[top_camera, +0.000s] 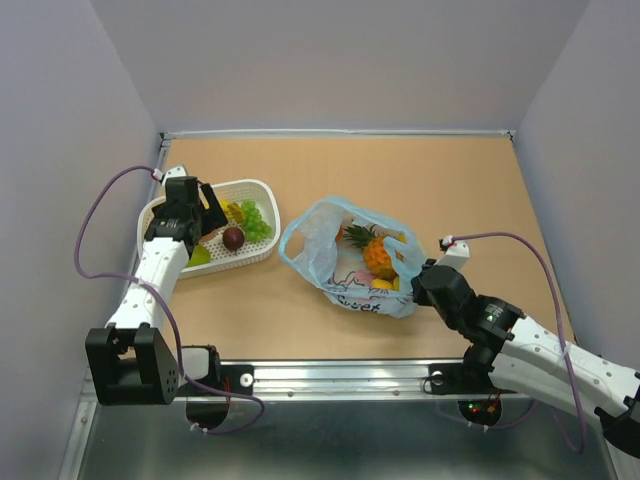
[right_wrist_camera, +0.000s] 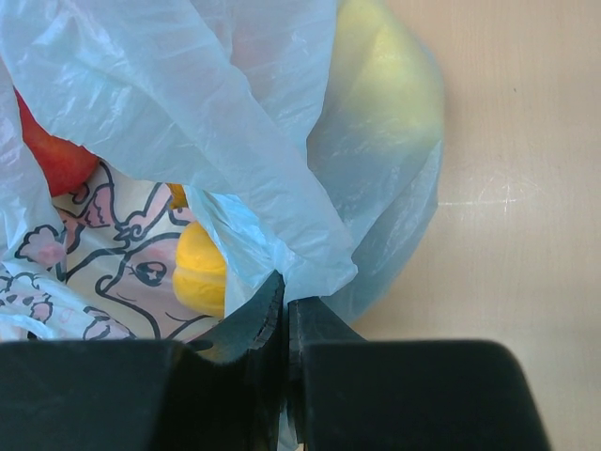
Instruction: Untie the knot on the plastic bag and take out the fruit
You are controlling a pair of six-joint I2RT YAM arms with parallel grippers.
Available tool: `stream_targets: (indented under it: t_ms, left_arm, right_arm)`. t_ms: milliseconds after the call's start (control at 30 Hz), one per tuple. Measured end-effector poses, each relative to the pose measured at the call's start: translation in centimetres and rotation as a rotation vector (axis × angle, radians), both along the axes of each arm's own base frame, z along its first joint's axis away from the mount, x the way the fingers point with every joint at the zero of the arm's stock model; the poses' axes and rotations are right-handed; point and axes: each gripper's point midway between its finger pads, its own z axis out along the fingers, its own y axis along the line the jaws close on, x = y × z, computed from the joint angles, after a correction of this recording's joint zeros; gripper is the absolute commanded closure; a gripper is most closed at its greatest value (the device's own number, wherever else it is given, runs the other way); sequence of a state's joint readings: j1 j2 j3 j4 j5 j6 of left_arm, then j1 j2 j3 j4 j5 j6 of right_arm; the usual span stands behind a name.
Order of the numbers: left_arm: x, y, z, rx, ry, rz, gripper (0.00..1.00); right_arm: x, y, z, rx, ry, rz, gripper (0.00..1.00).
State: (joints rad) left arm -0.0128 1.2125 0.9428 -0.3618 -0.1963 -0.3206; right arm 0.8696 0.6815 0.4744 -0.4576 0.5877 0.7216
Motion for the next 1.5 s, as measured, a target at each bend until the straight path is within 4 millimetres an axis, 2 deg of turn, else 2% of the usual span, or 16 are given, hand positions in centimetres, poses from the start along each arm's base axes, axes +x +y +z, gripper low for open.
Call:
stream_targets:
  t_ms: [267, 367, 433, 467, 533, 600, 633, 733, 900, 1000, 1033, 1100, 1200, 1367, 1500]
  left_arm:
    - [-0.3, -0.2, 1.3, -0.006, -0.040, -0.007, 0.01]
    - [-0.7, -0.8, 2.6, -0.026, -0.079, -0.034, 0.01]
    - [-1.1, -2.0, 3.8, -0.041, -0.115, -0.072, 0.02]
    - [-1.3, -3.1, 4.3, -0.049, -0.132, -0.103, 0.02]
    - [-2.0, -6.5, 5.6, -0.078, -0.174, -0.205, 0.02]
    - [-3.5, -11.8, 6.9, -0.133, -0.208, -0.360, 0.04]
    - [-3.9, -13.0, 7.1, -0.147, -0.212, -0.399, 0.04]
    - [-6.3, -18.4, 7.7, -0.200, -0.212, -0.556, 0.06]
    - [-10.2, -26.4, 8.7, -0.272, -0.206, -0.773, 0.07]
    - [-11.5, -30.4, 8.5, -0.284, -0.200, -0.849, 0.10]
    - [-12.0, -32.3, 7.8, -0.279, -0.186, -0.882, 0.12]
    - [-12.1, -34.3, 6.3, -0.258, -0.162, -0.904, 0.14]
    - [-12.4, -37.6, 1.7, -0.189, -0.083, -0.930, 0.15]
    - [-13.9, -39.6, -6.5, -0.065, 0.068, -0.948, 0.15]
    - [-16.0, -40.3, -9.6, -0.022, 0.128, -0.971, 0.13]
  right_arm:
    - [0.0, -0.1, -0.1, -0.007, 0.002, -0.003, 0.92]
    - [0.1, -0.1, -0.3, -0.016, 0.008, -0.005, 0.92]
    - [0.1, -0.1, -0.4, -0.018, 0.009, -0.007, 0.92]
    - [0.1, -0.1, -0.3, -0.017, 0.006, -0.010, 0.92]
    - [0.1, -0.2, -0.3, -0.012, 0.006, -0.017, 0.92]
    - [0.1, -0.1, -0.1, 0.010, 0.003, -0.028, 0.92]
    - [0.2, -0.1, 0.0, 0.018, 0.002, -0.032, 0.92]
    - [0.0, 0.0, 0.2, 0.079, -0.004, -0.056, 0.92]
    - [-1.0, -0.2, -1.9, 0.178, 0.037, -0.101, 0.91]
    - [-1.6, -0.3, -2.9, 0.229, 0.064, -0.126, 0.91]
    - [-1.6, -0.2, -3.0, 0.242, 0.067, -0.130, 0.91]
    - [-1.7, -0.1, -2.9, 0.266, 0.071, -0.138, 0.91]
    - [-1.7, 0.0, -3.1, 0.270, 0.078, -0.143, 0.91]
    - [-1.7, -0.1, -3.5, 0.255, 0.089, -0.149, 0.91]
    - [-1.6, -0.3, -3.4, 0.248, 0.079, -0.156, 0.89]
